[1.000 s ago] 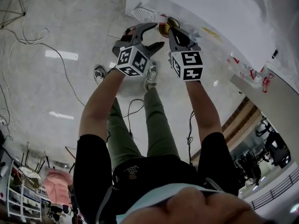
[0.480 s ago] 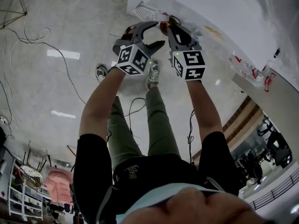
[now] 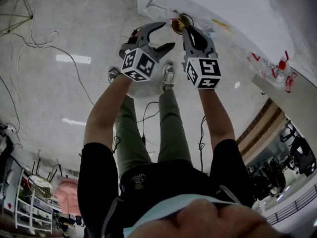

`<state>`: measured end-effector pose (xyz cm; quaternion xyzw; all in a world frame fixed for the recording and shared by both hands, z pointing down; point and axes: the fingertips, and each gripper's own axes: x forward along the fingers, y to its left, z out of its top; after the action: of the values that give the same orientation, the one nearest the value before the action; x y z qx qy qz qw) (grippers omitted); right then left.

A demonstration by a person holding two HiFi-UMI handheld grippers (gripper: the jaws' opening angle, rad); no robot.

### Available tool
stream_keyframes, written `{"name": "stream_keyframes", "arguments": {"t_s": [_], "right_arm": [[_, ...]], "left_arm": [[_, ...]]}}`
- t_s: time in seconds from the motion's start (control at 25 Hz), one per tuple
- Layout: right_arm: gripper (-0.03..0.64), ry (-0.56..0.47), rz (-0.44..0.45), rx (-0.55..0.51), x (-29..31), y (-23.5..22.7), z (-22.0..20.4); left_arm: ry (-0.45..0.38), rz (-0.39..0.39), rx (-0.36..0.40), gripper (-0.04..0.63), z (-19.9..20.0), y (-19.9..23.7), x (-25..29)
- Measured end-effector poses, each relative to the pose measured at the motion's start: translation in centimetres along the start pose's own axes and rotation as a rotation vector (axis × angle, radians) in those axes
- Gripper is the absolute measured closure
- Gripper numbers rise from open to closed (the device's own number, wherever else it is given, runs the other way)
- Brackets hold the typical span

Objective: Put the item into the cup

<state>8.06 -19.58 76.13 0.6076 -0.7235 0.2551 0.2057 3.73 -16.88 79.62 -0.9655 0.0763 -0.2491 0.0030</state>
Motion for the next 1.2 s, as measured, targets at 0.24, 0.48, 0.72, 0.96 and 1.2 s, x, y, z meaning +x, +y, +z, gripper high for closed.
{"name": "stream_keyframes", "arguments": {"t_s": [0.24, 0.48, 0.72, 0.96, 1.2], "right_arm": [[0.571, -0.051, -0.066, 0.05, -2.3, 0.4, 0.8], [0.571, -0.096, -0.108, 0.104, -5.6, 0.4, 1.2], [0.571, -0.139, -0.149, 0.151, -8.3, 1.4, 2.1], [0.571, -0.184, -0.167, 0.168, -11.8, 2.5, 3.6], [0.571, -0.238, -0.16, 0.2, -15.7, 3.5, 6.4]], "left_arm": [[-0.029, 0.0, -0.005, 0.268, 2.1, 0.4, -3.5], [-0.063, -0.018, 0.005, 0.295, 5.0, -0.5, -6.0], [-0.106, -0.035, 0.017, 0.393, 7.5, -1.0, -9.0], [-0.154, -0.056, 0.017, 0.512, 11.0, -1.8, -11.7], [-0.199, -0.042, 0.03, 0.554, 15.1, -1.8, -15.2]]}}
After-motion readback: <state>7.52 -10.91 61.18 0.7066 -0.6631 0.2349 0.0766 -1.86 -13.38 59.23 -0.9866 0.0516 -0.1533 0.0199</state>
